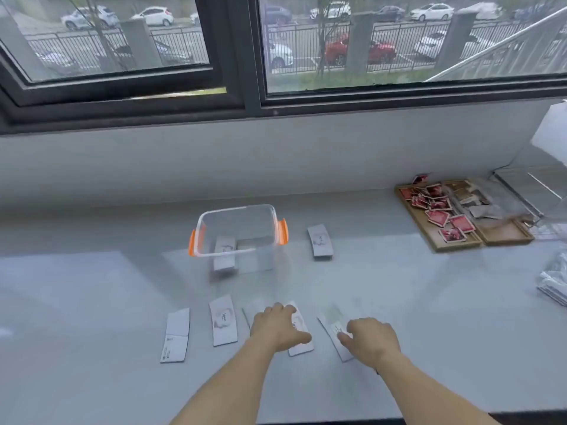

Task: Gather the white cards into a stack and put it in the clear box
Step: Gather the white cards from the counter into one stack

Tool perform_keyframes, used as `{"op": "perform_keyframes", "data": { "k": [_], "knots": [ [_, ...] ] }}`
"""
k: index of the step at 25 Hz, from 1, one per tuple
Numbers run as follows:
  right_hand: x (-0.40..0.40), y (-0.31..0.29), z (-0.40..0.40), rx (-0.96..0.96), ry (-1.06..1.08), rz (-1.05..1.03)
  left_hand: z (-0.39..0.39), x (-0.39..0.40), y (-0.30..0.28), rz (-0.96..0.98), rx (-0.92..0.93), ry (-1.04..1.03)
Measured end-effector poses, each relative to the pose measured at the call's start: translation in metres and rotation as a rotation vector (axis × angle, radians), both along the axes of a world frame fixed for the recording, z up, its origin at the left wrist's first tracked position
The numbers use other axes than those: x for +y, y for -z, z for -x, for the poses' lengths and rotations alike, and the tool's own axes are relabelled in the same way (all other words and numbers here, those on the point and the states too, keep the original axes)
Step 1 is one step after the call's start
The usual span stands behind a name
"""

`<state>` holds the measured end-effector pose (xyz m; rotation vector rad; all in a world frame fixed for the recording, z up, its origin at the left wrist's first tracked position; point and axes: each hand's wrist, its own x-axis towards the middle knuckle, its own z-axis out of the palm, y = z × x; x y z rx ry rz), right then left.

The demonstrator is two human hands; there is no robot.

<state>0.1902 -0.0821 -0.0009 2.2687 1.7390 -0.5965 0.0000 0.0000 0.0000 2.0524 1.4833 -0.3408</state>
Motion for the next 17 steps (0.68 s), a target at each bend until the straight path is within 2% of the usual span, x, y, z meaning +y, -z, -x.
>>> {"op": "perform_keyframes", "data": {
  "k": [5, 12, 17],
  "knots": [
    [0.007, 0.007, -0.003, -0.028, 0.043, 0.119, 0.001, 0.014, 0.009, 0.025, 0.145, -0.014],
    [0.027, 0.025, 0.007, -0.066, 0.159, 0.078, -0.013, 0.029, 0.022, -0.041, 0.205, -0.023],
    [0.035, 0.034, 0.012, 0.036, 0.259, 0.105, -0.020, 0.034, 0.036, -0.099, 0.247, -0.003]
  ]
}}
